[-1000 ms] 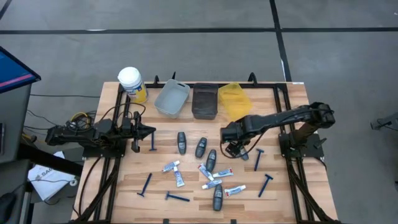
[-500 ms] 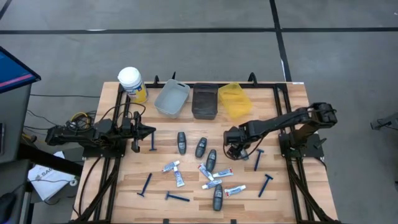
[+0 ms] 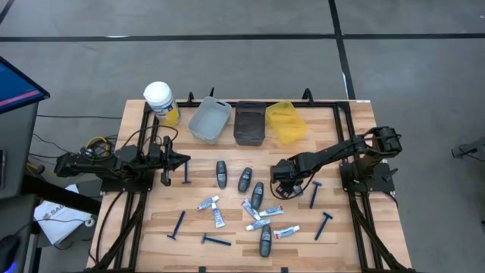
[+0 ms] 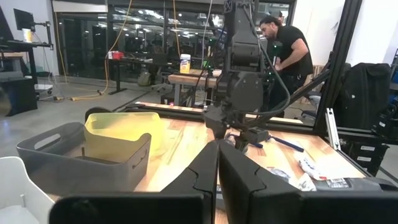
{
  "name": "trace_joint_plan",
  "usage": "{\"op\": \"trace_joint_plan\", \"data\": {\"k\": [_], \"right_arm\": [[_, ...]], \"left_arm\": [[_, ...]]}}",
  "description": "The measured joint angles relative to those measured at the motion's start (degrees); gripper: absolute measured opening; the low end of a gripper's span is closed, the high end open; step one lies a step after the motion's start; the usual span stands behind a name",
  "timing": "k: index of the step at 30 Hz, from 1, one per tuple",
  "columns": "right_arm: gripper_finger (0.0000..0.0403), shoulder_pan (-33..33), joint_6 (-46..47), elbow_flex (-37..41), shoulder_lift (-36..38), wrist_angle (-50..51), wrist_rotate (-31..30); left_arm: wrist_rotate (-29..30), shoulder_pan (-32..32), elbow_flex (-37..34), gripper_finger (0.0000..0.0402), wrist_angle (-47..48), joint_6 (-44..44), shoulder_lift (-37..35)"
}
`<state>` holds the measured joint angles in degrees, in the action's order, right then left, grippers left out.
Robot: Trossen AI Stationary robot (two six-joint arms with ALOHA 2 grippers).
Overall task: Pick & Place Travel size toiletries
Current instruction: Put the deodorant into the yellow bin
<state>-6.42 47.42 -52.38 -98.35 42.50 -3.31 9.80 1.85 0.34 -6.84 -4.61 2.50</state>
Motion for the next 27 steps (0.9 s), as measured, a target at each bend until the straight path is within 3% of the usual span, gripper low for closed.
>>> {"op": "trace_joint_plan", "data": {"k": [5, 11, 16, 21, 27], "right_arm": [[0.0201, -0.11, 0.02, -0.02, 0.00, -0.15, -0.23], [0.0202, -0.70, 0.09, -0.19, 0.46, 0.24, -0.76], [0.0227, 0.34, 0.02, -1.40, 2.86, 0.26, -1.18], [0.0200, 3.43, -2.57, -1.30, 6.05, 0.72, -1.06], [0.0200, 9.98, -4.66, -1.61, 11.91, 1.51, -0.98]], "left_arm": [[0.00, 0.00, 0.00, 0.0010, -0.12, 0.01, 0.24], [0.00, 0.00, 0.00, 0.0010, -0.14, -0.01, 0.24], [0.00, 0.01, 0.02, 0.0010, -0.23, 0.00, 0.24], [-0.02, 0.00, 0.01, 0.0010, -0.54, 0.00, 0.24], [-0.02, 0.02, 0.01, 0.0010, -0.62, -0.01, 0.24]]}}
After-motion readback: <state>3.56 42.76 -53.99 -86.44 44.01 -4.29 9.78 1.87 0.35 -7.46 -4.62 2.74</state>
